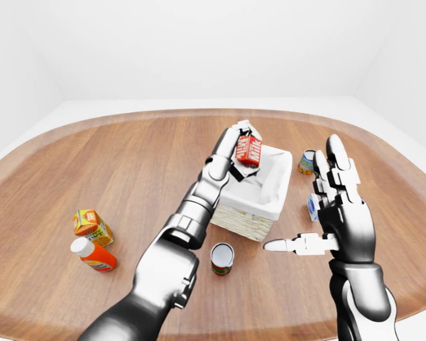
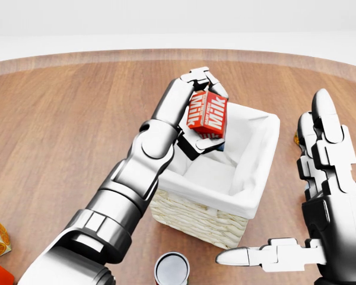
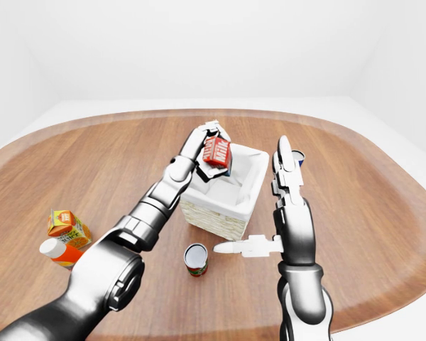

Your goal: Pick the milk and place it in the basket.

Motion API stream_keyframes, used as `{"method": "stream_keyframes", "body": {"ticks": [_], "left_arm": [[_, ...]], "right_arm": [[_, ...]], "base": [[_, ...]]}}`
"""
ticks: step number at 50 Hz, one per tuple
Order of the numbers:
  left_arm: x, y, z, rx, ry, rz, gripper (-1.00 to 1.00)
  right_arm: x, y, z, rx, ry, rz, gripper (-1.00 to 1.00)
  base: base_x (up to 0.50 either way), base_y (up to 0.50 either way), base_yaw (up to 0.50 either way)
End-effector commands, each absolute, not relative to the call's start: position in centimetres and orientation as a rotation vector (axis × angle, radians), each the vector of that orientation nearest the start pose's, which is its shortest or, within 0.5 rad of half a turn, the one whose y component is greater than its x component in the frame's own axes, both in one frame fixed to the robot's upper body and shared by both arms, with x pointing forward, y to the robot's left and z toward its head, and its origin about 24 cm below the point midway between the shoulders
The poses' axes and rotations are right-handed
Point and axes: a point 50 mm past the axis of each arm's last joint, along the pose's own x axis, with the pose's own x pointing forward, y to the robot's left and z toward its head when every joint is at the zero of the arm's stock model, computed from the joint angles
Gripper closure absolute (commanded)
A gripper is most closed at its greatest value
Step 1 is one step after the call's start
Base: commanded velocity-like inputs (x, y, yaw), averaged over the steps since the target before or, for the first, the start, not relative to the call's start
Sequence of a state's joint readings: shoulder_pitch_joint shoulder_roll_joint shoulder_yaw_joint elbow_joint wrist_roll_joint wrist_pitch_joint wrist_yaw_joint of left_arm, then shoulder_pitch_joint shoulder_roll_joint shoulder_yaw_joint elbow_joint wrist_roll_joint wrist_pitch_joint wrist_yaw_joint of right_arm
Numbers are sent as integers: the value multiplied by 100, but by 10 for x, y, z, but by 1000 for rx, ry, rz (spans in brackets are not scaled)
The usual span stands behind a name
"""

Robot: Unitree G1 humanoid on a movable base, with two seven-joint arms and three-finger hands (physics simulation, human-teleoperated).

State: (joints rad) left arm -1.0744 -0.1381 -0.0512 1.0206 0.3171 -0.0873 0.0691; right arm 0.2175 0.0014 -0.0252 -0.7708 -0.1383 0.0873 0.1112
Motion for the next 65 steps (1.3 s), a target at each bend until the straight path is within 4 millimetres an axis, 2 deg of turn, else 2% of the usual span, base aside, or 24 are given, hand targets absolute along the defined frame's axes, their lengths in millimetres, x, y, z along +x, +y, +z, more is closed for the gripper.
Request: {"method": "stream_keyframes", "body": {"ticks": [1, 10, 17, 49, 50, 51, 52, 65], "left_arm": [[394, 6, 144, 321, -74, -293, 100], [390, 8, 123, 334, 0, -286, 100], [391, 12, 121, 324, 11, -275, 100], [386, 7, 109, 352, 36, -301, 100], [386, 7, 109, 356, 35, -304, 94], [385, 5, 109, 369, 30, -317, -87], [385, 5, 109, 364, 27, -315, -100], [385, 8, 107, 380, 34, -293, -100]], "right_arm": [[185, -161, 160, -187, -457, -16, -100], [185, -161, 160, -186, -456, -16, -100], [185, -161, 160, -187, -454, -14, -100], [184, -161, 161, -186, -460, -15, -100], [184, -161, 161, -186, -460, -15, -100], [185, -161, 161, -186, -459, -16, -100], [185, -161, 160, -185, -458, -16, -100], [185, -161, 161, -185, -459, -16, -100]], "base": [[0, 0, 0], [0, 0, 0], [0, 0, 0], [0, 0, 0], [0, 0, 0], [0, 0, 0], [0, 0, 0], [0, 0, 0]]}}
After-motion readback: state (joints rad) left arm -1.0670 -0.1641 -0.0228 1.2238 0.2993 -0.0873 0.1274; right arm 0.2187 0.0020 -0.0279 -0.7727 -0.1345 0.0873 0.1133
